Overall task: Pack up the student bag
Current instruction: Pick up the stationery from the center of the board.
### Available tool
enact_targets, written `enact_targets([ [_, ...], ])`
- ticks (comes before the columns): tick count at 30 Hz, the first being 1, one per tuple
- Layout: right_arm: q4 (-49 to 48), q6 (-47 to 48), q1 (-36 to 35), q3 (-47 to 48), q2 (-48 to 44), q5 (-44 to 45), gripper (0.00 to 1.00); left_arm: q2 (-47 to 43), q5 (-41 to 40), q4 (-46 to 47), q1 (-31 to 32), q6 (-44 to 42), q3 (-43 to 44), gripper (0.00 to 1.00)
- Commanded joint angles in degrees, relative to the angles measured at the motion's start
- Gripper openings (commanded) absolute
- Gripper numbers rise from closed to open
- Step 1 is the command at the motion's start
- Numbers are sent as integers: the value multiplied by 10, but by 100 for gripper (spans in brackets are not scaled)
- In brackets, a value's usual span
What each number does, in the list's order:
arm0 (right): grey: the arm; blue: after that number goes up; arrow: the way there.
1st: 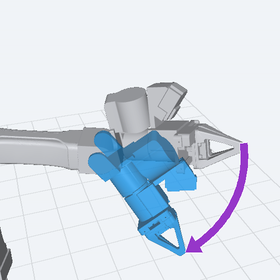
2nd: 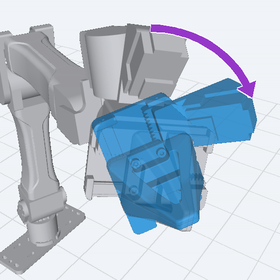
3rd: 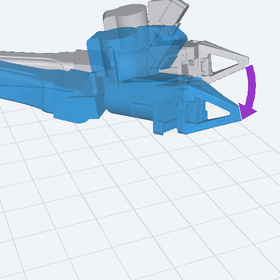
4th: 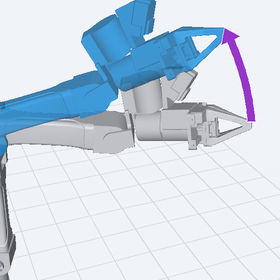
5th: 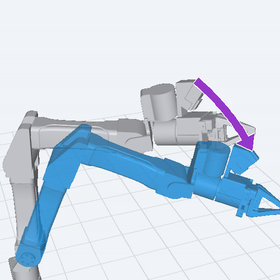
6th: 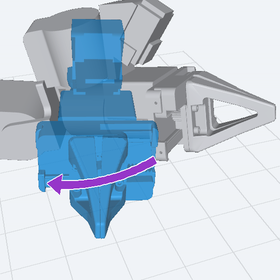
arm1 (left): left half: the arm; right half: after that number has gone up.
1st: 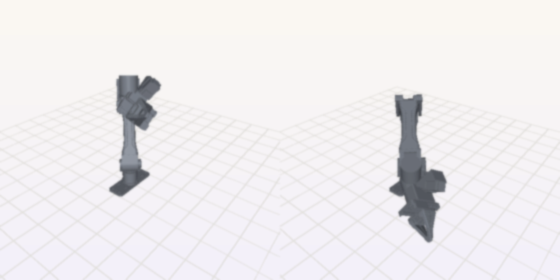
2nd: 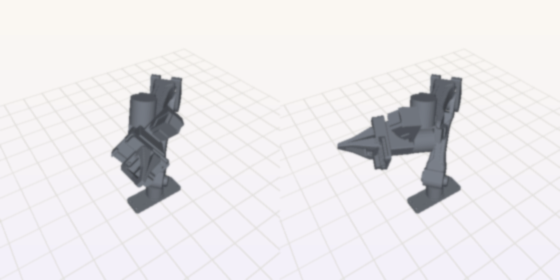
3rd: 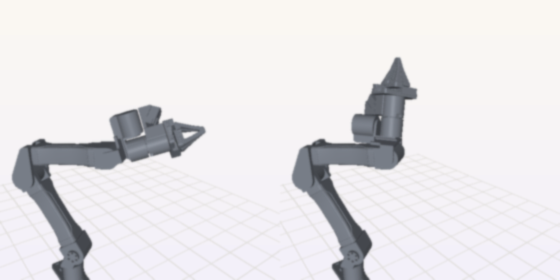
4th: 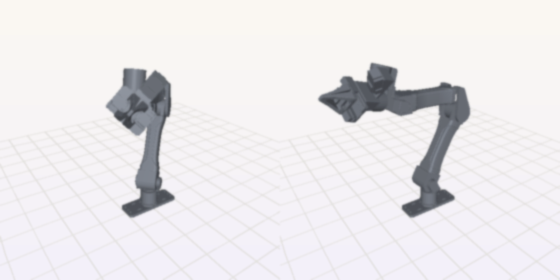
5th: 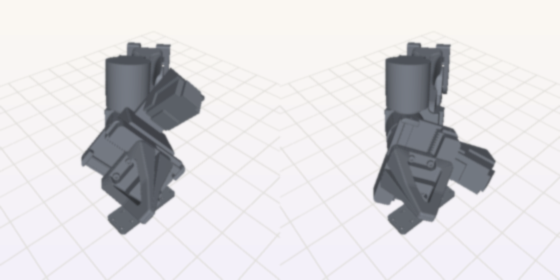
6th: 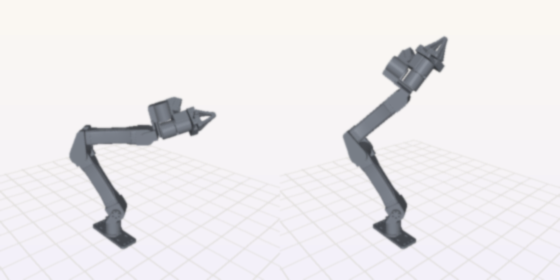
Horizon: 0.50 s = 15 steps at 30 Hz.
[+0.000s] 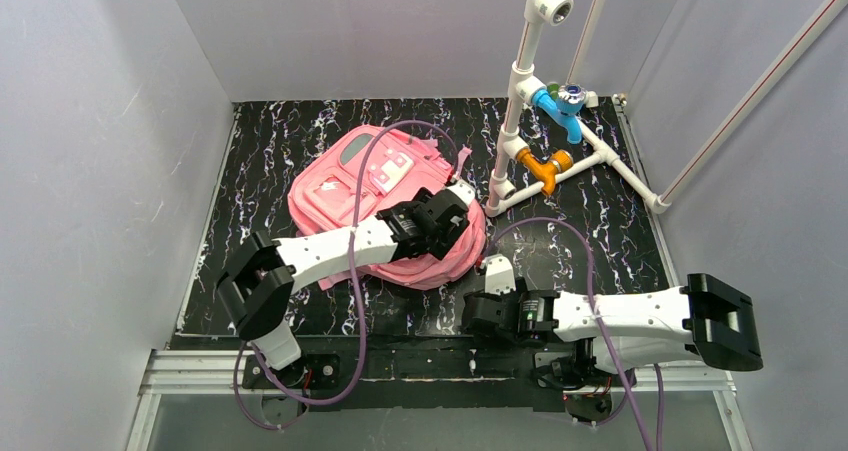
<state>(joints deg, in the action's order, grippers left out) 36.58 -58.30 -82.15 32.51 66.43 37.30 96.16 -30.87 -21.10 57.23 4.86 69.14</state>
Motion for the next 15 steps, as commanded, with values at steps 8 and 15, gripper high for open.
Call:
enact_targets([
  [8,-5,-21,-20,-15,-64,63,44,-84,-142,-22,11,-24,6,40],
  [15,-16,70,-20,-7,-153,54,35,-169,-49,-27,6,18,-23,21],
])
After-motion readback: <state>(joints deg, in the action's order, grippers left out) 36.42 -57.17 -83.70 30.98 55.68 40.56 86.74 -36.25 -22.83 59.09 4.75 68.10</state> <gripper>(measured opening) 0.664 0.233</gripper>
